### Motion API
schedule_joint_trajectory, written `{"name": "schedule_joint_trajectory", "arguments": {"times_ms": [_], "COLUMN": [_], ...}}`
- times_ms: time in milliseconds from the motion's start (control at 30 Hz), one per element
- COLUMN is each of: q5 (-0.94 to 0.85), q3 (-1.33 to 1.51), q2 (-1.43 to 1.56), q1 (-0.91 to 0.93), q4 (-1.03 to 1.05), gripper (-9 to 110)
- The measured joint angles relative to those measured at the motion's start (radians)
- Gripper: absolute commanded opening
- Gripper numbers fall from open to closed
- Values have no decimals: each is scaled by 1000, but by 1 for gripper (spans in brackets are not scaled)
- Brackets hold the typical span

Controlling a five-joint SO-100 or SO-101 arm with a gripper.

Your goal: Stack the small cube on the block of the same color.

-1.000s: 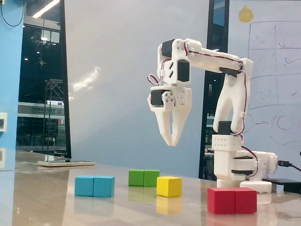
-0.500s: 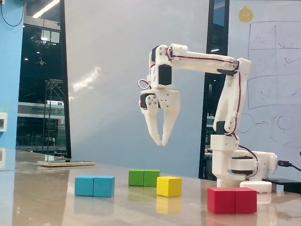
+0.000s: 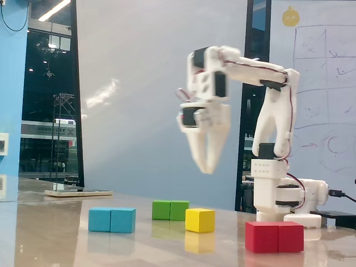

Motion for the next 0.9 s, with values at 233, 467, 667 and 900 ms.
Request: {"name": "schedule_joint_trajectory", "arguments": {"times_ms": [233,467,667,900], "q5": [0,0,2,0], "q3": [0,0,0,0], "q2": [0,0,0,0], "q1": [-72,238,425,249], "q4": [0,0,0,0], "gripper": [0,1,1,0]}}
